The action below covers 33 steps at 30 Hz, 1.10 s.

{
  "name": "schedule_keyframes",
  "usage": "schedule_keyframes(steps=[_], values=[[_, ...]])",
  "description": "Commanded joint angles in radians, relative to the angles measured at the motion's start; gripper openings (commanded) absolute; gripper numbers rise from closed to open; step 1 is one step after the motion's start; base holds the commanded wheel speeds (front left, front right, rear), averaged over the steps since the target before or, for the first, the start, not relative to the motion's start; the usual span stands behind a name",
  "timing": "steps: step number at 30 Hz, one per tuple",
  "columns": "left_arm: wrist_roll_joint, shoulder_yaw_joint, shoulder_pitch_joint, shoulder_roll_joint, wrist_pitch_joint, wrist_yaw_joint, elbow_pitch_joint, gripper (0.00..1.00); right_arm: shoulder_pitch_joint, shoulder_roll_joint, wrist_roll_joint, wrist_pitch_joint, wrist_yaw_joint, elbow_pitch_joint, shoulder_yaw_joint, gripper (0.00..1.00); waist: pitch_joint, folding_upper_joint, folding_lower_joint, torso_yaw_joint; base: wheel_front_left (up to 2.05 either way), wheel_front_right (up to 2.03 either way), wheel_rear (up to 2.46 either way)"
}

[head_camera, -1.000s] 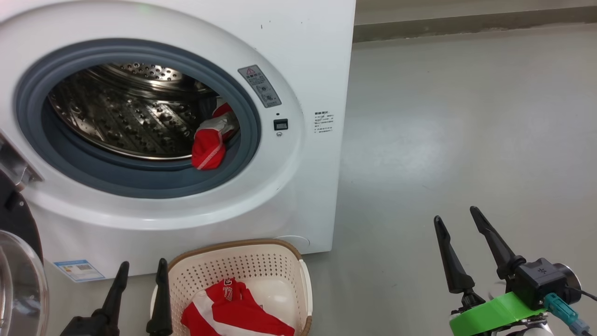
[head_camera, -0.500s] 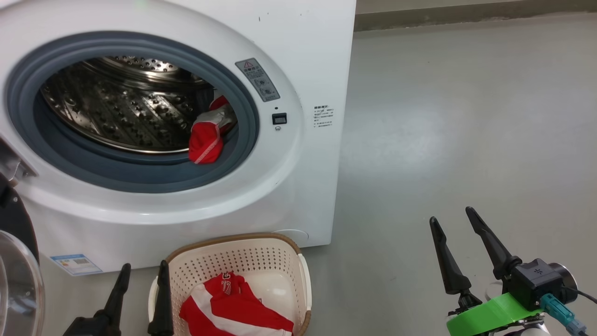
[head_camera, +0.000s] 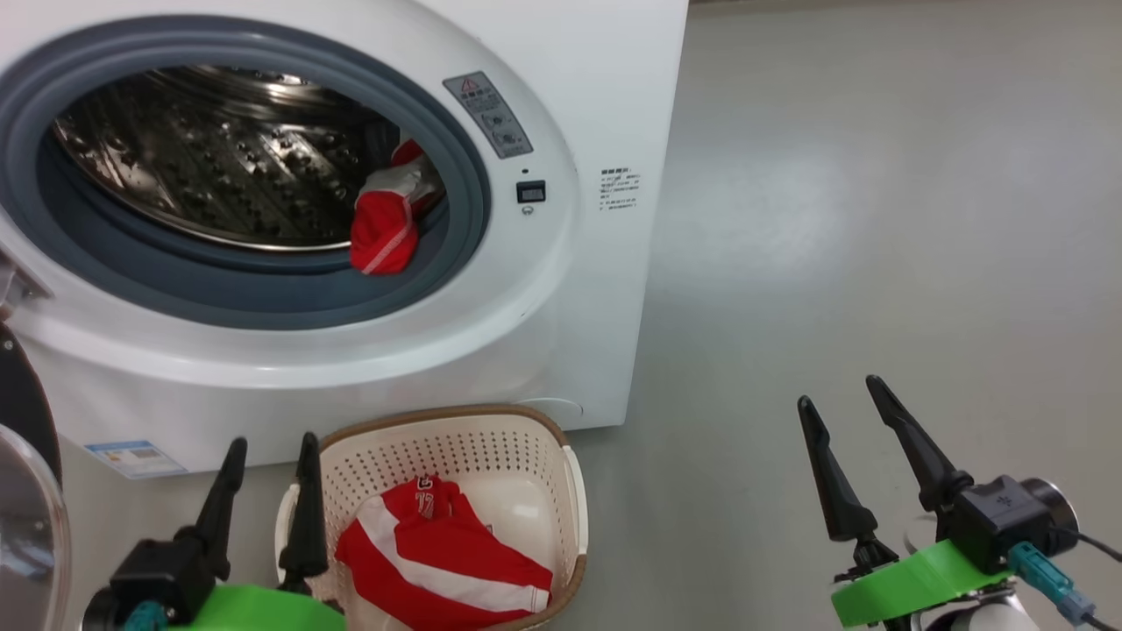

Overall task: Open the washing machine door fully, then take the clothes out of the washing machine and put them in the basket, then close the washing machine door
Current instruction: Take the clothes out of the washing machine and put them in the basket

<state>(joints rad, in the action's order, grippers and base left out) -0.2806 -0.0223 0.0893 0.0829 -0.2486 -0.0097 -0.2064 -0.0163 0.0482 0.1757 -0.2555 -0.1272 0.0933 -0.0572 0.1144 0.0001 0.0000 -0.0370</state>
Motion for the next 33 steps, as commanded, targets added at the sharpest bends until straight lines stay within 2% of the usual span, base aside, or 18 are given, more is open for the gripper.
schedule_keyframes(steps=[1,8,20,29,33], values=[[-0.008,0.035,0.048,0.014,-0.012,-0.004,0.016,1.00,-0.053,0.006,-0.010,-0.006,-0.003,-0.031,-0.031,1.00,0.029,-0.0001,0.0000,0.005,0.00,0.00,0.00],[-0.013,0.048,0.163,0.014,-0.013,-0.013,0.002,1.00,-0.104,0.011,-0.017,-0.006,-0.003,-0.047,-0.046,1.00,0.116,-0.0001,0.0000,0.016,0.00,0.00,0.00],[0.000,0.052,0.406,0.068,-0.013,-0.036,-0.090,1.00,-0.179,0.014,-0.041,-0.006,-0.003,-0.070,-0.069,1.00,0.243,-0.0001,0.0000,0.008,0.00,0.00,0.00],[-0.065,0.079,0.607,0.072,-0.013,-0.072,-0.223,1.00,-0.212,0.011,-0.050,-0.006,-0.003,-0.088,-0.076,1.00,0.317,-0.0001,0.0000,-0.014,0.00,0.00,0.00],[-0.057,0.081,0.693,0.091,-0.013,-0.079,-0.285,1.00,-0.220,0.009,-0.055,-0.006,-0.003,-0.097,-0.079,1.00,0.348,-0.0001,0.0000,-0.027,0.00,0.00,0.00]])
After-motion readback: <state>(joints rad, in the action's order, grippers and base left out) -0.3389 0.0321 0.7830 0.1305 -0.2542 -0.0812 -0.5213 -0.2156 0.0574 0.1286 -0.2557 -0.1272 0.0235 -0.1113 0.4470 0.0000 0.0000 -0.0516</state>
